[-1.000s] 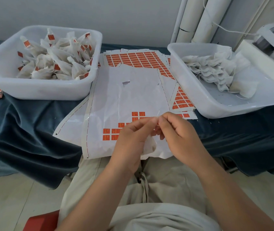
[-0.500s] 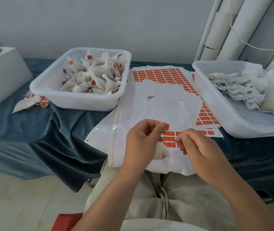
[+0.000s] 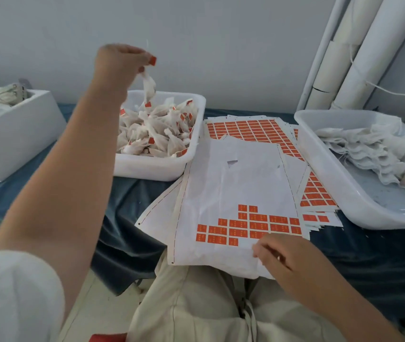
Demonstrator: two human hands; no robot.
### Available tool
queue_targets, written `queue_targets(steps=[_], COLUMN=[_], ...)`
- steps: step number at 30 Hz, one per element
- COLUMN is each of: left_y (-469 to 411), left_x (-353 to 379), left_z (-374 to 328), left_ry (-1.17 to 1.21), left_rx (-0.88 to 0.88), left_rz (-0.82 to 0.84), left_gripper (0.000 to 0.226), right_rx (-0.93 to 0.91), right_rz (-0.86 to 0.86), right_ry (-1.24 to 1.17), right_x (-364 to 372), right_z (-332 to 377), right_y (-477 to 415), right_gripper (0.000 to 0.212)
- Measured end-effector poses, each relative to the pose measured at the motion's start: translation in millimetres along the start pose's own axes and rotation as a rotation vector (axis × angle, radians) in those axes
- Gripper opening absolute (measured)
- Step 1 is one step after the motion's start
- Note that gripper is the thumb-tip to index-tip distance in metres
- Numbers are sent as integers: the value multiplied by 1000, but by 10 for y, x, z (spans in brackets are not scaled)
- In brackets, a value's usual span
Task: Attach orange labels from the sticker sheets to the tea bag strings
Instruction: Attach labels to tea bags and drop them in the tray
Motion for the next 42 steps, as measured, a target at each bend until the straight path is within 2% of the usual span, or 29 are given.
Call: queue_targets(steps=[4,6,9,11,14,16,19,21,22,24,28,30,36,40,42], left_y=[-170,-111,197,566,1362,1974,2749,3035,3122,3239,3355,3357,3302,3253,3237], left_x=[57,82,145,191,410,645,986,1133,1191,1274,1354,1355,1324,1303,1304], left_z=[98,86,-23,-77,-29,116,320,375,376,323,261,285,340,396,419], left_ry=[23,23,-6,-21,-18,-9,31,55,72,106,186,205,221,222,208], left_rx=[-34,-11,72,113,159,131,61,50,51,62,33,3,-50,-69,-67], left_rz=[86,72,40,39,102,217,478,575,600,645,710,708,702,679,673], left_gripper=[34,29,8,14,30,40,33,37,40,43,42,41,42,42,43], right_rx=[3,18,23,27,64,130,276,361,390,448,654,678,640,603,574], right_rz=[-6,-6,-32,-79,-233,-384,-658,-723,-688,-482,150,264,218,90,-37], right_ry=[15,18,24,13,-36,-104,-208,-166,-109,39,499,610,792,764,706], right_x=[-36,-58,-109,-177,-452,-724,-1265,-1619,-1767,-1948,-1899,-1879,-1902,-1959,-2088], right_z=[-34,-50,-45,-30,-91,-198,-487,-719,-850,-1200,-2098,-2354,-2679,-2507,-2322], right_y=[-7,-1,-11,-33,-4,70,184,123,30,-268,-811,-981,-1210,-1219,-1183], right_gripper=[51,49,41,33,32,38,40,29,25,22,38,42,42,35,30])
Point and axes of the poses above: each hand's wrist, its own y-axis away from the middle knuckle, its own x-axis out of the palm, z = x × y, the point moved 7 cm from there along -y, towards the middle knuckle, and after that the axes turned 1 degree about -y, right-handed, at the moved point
